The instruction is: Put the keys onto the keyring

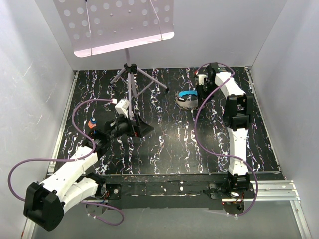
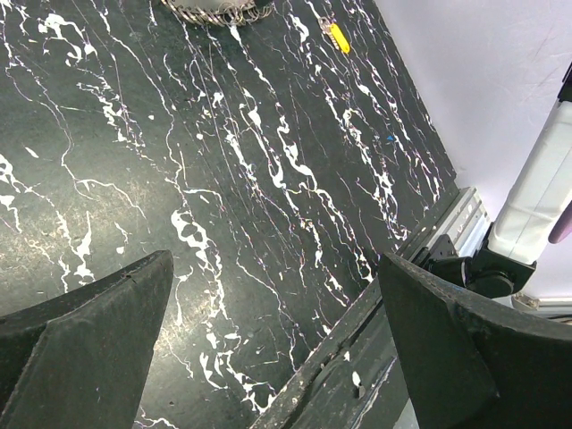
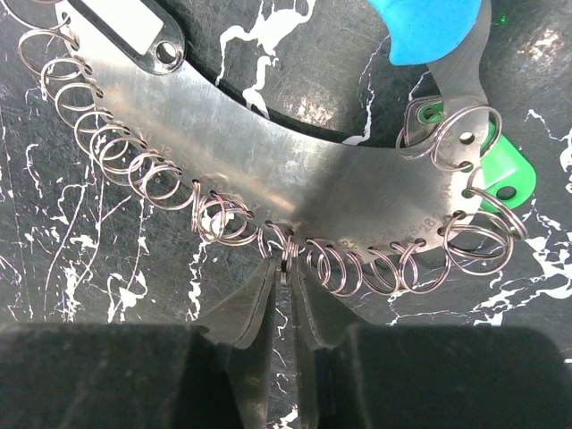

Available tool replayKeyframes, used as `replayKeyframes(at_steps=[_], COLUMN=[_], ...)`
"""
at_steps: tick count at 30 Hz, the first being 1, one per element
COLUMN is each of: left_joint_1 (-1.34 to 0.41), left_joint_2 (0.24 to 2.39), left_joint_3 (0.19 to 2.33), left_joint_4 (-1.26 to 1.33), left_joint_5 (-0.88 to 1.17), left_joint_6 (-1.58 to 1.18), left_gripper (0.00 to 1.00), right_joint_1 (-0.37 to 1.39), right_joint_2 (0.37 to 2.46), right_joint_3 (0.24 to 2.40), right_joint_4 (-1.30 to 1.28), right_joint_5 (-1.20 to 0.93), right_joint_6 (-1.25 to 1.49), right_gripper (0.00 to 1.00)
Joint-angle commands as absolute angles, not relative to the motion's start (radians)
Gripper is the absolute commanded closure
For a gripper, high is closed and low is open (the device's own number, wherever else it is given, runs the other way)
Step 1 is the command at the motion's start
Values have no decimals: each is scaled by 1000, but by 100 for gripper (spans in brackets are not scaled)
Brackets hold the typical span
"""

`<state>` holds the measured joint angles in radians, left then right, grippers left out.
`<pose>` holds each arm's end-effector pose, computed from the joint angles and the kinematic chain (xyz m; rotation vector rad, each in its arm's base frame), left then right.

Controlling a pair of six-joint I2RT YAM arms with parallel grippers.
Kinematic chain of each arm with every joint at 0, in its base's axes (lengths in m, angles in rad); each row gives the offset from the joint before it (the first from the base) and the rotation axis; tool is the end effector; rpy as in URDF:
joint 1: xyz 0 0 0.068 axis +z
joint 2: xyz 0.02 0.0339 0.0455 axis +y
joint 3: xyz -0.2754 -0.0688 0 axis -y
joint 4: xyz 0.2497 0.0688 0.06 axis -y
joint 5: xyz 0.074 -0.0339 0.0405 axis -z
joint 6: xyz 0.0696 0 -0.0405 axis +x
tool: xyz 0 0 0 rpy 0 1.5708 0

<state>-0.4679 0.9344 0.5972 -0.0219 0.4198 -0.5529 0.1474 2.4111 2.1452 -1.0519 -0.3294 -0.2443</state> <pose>0.2019 -0.1338 0.2607 0.2133 2.0426 -1.0652 0.5079 0.0982 0.1541 -0.6115 2.7738 0.4539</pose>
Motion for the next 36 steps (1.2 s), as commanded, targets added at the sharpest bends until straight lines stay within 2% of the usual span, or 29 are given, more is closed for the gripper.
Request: replayKeyframes(at_steps=[1,7,12,21,27,36], left_joint_1=[-469,-469,-469,-469,-472,-483], left_joint_2=[908,908,887,799,700,561], left_joint_3=[594,597,603,606,574,519], left_joint_4=[-20,-20,-34,-92,-112,-166], left_joint_5=[423,425,426,422,440,411], left_joint_6=[-540,-540,-538,-525,-563,-655], left_gripper=[1,0,1,0,0,0], right_joint_1=[155,155,155,198,349,575], right_joint_2=[2405,2392,2323,1950,1750,1608], right_joint_3=[2172,2171,2131,1656,1315,1172], right_joint_4=[-1054,-1057,-1062,-982,-875,-853], right_joint_5=[-328,-316,-350,-509,-488,-413], right_joint_6=[-262,-270,-285,-388,-460,-578], right_gripper=[83,99,99,99,99,99])
